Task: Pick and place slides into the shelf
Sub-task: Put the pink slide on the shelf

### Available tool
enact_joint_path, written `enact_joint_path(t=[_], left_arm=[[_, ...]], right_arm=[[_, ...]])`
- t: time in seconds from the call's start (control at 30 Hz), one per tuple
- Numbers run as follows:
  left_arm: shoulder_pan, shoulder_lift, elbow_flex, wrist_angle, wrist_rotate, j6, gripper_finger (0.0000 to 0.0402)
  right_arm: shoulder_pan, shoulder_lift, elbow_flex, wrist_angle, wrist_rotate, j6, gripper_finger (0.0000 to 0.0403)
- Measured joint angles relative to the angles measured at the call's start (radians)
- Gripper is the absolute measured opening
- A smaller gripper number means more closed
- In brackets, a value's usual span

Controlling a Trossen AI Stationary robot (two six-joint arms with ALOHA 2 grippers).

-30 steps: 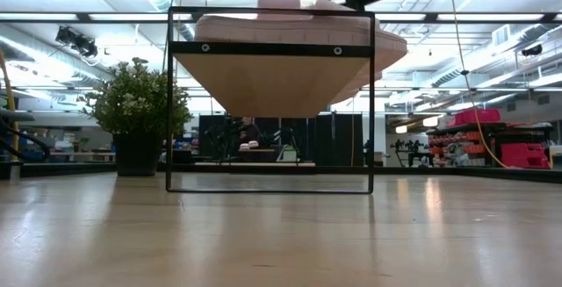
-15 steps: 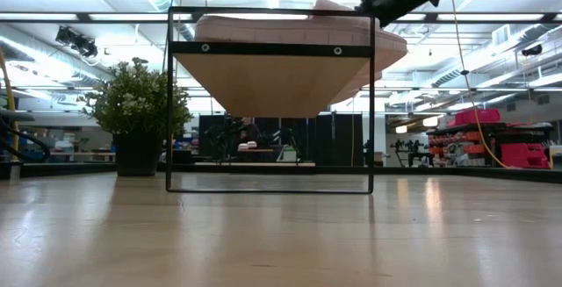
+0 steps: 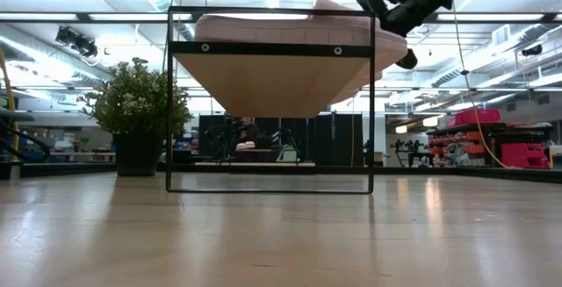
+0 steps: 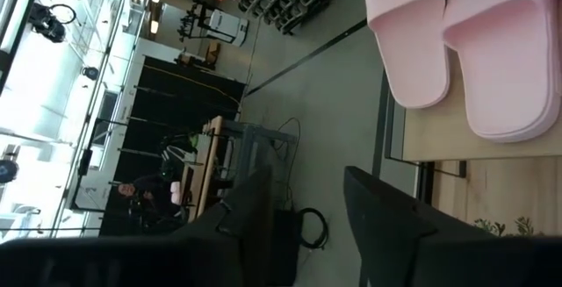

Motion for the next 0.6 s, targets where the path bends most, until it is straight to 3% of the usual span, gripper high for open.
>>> enact_joint_path(t=[0.6], left_arm=[[0.000,0.000,0.000,-0.009,0.000,-0.023,0.0126]], right_arm=[[0.000,0.000,0.001,-0.047,-0.193,0.069,0.0030]])
